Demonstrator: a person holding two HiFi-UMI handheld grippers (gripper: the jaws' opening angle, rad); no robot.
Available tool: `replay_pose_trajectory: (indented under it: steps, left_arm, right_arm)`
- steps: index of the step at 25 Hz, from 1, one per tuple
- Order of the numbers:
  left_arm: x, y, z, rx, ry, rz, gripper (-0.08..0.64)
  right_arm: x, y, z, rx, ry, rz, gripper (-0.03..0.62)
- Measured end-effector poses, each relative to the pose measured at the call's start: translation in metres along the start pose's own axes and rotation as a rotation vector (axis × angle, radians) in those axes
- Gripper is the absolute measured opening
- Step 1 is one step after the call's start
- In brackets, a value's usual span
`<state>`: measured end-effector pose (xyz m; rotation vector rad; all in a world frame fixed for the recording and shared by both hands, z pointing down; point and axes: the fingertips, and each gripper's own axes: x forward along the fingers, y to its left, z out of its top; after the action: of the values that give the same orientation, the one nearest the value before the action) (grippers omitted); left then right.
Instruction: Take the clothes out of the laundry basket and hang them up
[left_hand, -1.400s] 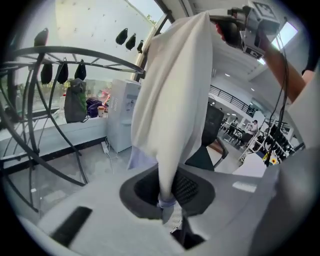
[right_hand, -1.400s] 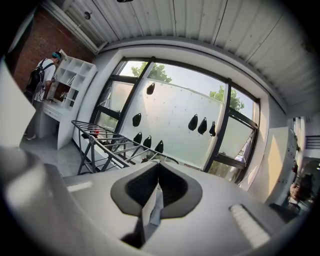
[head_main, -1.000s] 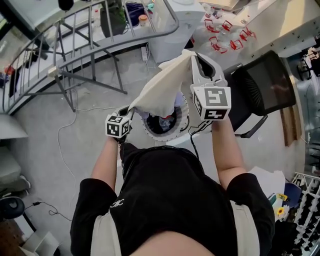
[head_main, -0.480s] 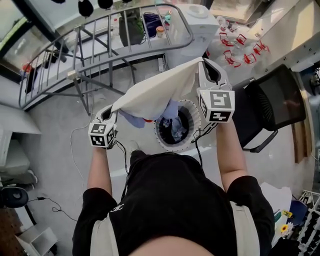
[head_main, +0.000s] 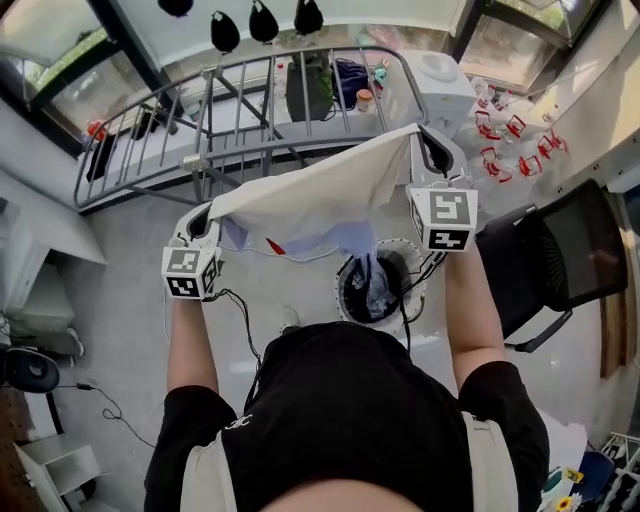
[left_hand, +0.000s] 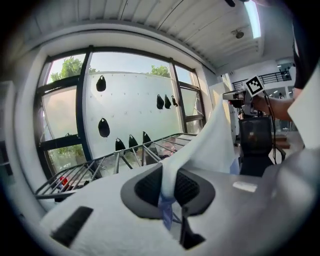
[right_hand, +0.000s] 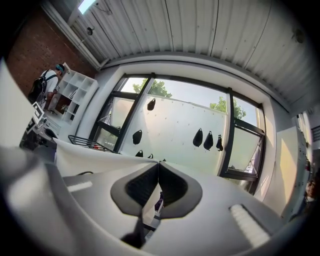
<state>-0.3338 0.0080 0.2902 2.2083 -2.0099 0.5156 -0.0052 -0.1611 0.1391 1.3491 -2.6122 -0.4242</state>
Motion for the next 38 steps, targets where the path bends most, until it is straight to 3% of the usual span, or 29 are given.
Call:
replay_pose_trajectory:
  steps: [10,18,24,31,38]
  left_arm:
    - [-0.006,0.087,0.067,0.080,-0.055,0.108,0.029]
    - [0.011,0.145,0.113,0.180,-0.060,0.122,0.029]
    - [0.034,0.195,0.149,0.205,-0.081,0.123,0.031]
    - [0.083,0.242,0.173,0.192,-0.082,0.122,0.034]
    - [0.155,0.277,0.155,0.157,-0.006,0.127,0.034]
  right_arm:
    - [0.060,0.017,0.053,-0.141,-0.076,0.034,0.017]
    - [0.116,0.022,0.081,-0.202,-0.077,0.004,0.017]
    - [0.165,0.020,0.094,-0.303,-0.058,-0.043,0.017]
    - [0.230,0.015,0.087,-0.384,0.014,-0.083,0.017]
    - [0.297,0.016,0.040,-0.417,0.149,-0.101,0.016]
